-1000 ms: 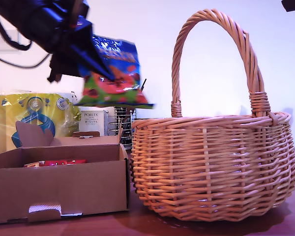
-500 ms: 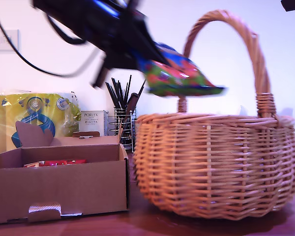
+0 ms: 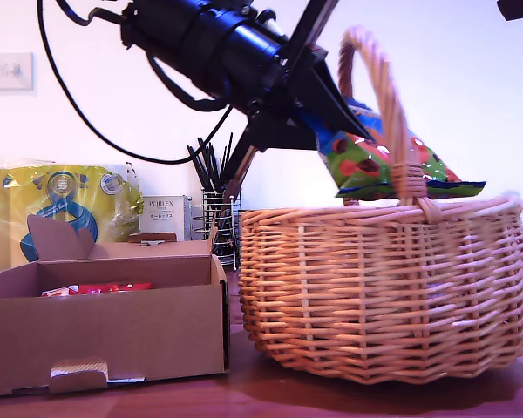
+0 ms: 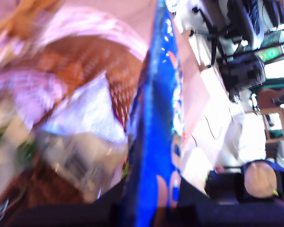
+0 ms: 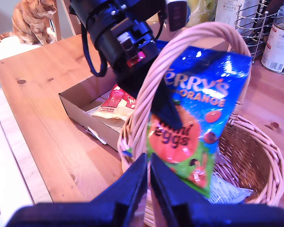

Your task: Move the bags of Easter eggs from the cardboard box on the left into the woven basket on the right side.

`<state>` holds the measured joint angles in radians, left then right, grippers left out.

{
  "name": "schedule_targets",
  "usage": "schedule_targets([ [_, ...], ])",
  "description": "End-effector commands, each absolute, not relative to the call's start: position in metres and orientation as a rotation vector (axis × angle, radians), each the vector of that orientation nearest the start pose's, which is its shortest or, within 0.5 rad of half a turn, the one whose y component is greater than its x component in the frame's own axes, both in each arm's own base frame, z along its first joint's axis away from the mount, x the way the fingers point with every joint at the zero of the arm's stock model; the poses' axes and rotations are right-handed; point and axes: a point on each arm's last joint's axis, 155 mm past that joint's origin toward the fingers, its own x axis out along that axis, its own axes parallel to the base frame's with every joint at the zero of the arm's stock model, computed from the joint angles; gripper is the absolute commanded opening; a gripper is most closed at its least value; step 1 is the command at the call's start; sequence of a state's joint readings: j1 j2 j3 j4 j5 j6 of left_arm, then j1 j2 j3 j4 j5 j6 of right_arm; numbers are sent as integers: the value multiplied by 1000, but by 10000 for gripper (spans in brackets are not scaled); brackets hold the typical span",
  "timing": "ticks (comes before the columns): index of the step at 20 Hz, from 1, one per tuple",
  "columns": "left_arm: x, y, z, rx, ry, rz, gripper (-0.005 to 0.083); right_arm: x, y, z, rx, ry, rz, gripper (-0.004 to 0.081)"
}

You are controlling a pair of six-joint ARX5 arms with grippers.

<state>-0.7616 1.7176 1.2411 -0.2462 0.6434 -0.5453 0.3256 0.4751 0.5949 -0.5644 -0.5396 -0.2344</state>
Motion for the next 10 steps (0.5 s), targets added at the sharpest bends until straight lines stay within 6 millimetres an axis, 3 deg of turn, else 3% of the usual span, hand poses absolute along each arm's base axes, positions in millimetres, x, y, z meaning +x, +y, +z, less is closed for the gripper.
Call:
schedule_targets([
  [1, 261, -404, 156, -373, 1114, -1071, 19, 183, 162, 221, -168, 339, 902, -12],
  [6, 260, -416, 150, -340, 1077, -1057, 26, 183, 162, 221, -168, 339, 902, -12],
  [7, 260, -417, 150, -335, 1074, -1052, 67, 183, 162, 221, -168, 339, 902, -12],
  [10, 261, -417, 147, -315, 1062, -1037, 508, 183, 163, 221, -168, 338, 904, -12],
])
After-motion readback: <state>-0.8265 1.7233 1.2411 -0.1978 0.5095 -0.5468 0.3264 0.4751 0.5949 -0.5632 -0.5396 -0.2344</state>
